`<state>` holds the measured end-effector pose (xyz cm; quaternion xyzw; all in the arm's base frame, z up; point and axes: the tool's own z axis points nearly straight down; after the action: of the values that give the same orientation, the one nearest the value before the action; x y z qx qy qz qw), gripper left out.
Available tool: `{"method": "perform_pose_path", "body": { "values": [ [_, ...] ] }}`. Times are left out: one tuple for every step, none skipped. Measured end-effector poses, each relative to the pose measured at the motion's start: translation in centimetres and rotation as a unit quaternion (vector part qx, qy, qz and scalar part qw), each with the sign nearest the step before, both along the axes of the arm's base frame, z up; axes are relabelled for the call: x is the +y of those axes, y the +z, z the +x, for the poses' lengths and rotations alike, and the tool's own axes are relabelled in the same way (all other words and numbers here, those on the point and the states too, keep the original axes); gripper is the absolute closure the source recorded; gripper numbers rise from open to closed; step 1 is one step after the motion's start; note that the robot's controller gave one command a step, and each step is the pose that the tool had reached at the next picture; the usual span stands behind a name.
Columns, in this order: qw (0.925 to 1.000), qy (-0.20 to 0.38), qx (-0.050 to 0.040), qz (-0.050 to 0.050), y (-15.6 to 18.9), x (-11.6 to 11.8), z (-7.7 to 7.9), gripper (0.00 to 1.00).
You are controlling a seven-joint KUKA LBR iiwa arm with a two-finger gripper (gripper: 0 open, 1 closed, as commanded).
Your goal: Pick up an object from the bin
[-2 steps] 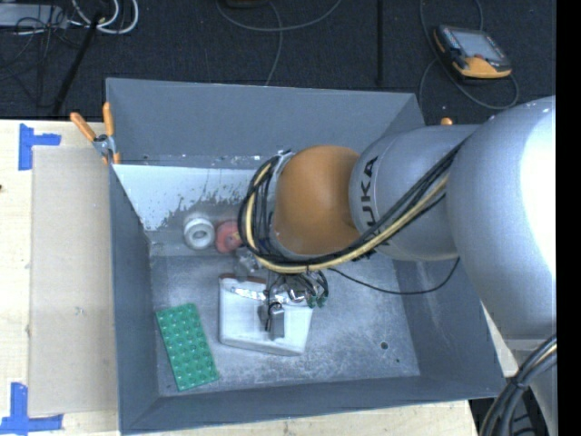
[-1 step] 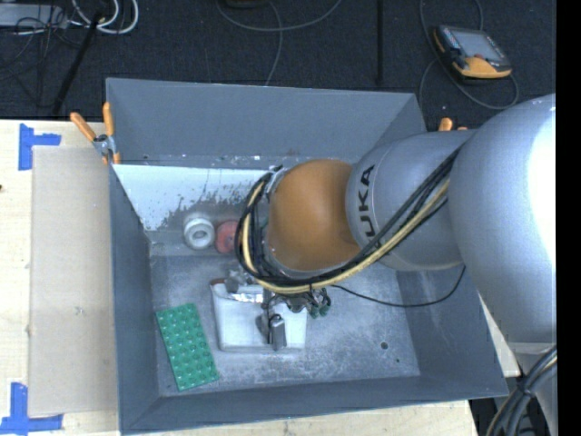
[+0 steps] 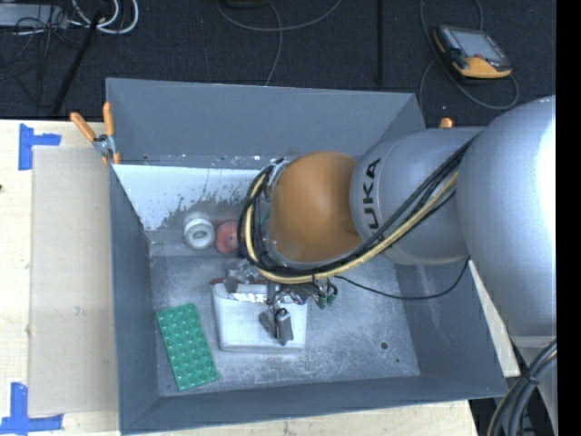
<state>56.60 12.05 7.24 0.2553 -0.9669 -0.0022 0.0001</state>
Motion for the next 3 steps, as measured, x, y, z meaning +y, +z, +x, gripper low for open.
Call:
{"method": "perform_pose_path", "body": {
  "values": [
    [0.9973, 0.073, -0.0054, -0.001, 0.06, 0.15, -2.48, 0.0],
    [0.9875, 0.158, -0.0022, 0.0, -0.02, 0.42, -2.18, 0.0],
    [0.9794, 0.202, -0.0056, 0.0, 0.04, 0.27, -2.72, 0.0]
  ]
}}
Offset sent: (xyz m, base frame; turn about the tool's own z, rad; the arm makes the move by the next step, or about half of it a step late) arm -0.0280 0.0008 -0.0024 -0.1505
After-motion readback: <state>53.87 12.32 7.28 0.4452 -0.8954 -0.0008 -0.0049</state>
